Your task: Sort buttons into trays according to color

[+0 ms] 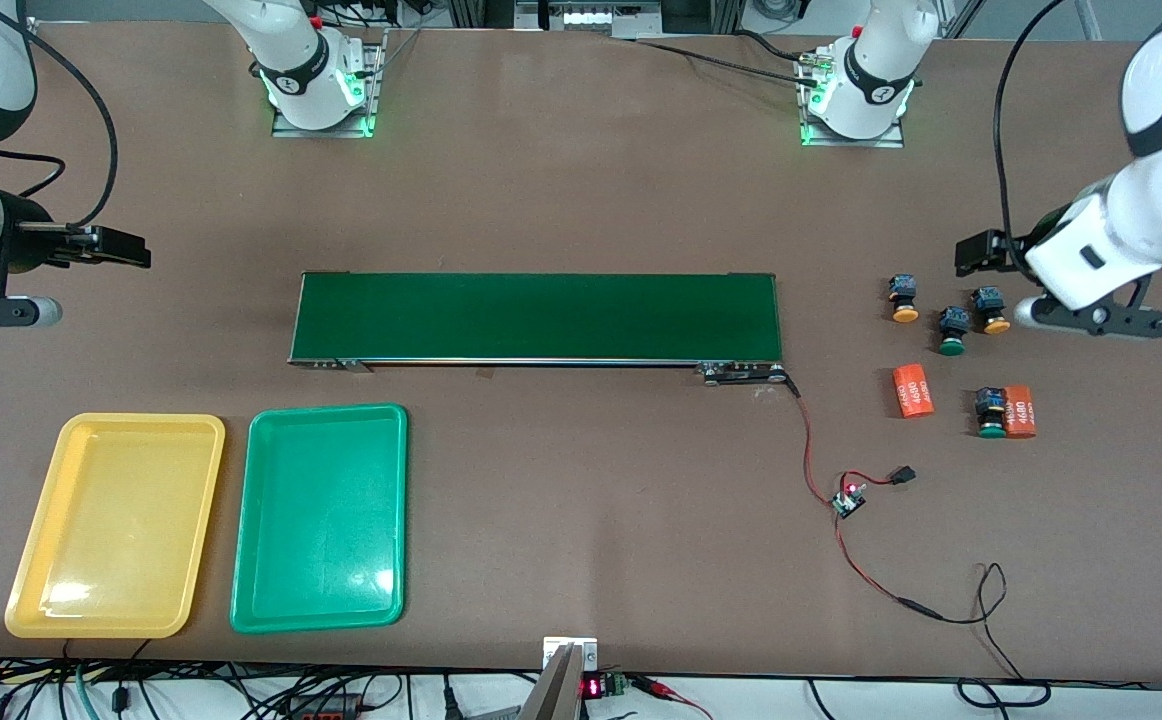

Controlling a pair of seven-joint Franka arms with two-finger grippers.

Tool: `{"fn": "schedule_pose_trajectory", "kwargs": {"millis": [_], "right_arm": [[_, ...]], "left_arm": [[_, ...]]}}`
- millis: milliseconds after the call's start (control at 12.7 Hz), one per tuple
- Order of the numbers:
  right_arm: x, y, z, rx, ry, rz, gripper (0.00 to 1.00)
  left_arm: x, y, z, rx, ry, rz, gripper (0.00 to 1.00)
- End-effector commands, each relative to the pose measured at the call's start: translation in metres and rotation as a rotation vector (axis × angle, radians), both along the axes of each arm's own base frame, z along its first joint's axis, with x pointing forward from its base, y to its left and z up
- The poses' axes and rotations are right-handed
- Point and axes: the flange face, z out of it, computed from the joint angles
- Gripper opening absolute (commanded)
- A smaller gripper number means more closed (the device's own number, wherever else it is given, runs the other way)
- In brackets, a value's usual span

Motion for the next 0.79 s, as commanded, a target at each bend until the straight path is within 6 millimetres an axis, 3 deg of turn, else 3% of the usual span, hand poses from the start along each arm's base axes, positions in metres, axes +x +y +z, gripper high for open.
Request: {"fn": "schedule_pose_trajectory", "kwargs": {"millis": [0, 315, 550, 708], "right_arm": [[-0.002, -0.001, -0.002, 0.003, 0.028, 0.018, 1.00], [-0.003, 0.000, -0.003, 0.006, 0.036, 0.018, 1.00], [-0.003, -0.001, -0.008, 0.017, 0.054, 0.018, 1.00], [-0.003, -0.001, -0.008, 0.018, 0.059, 0.019, 1.00]], "left_arm": [[0.024, 0.018, -0.044, -0.006, 0.035, 0.030, 1.00], [0.036, 0.027, -0.126, 0.005, -0.016, 0.038, 1.00], [0.022, 0.048, -0.185, 0.001, -0.079, 0.070, 1.00], [0.018, 0.051, -0.226, -0.003, -0.137, 0.077, 1.00]]}}
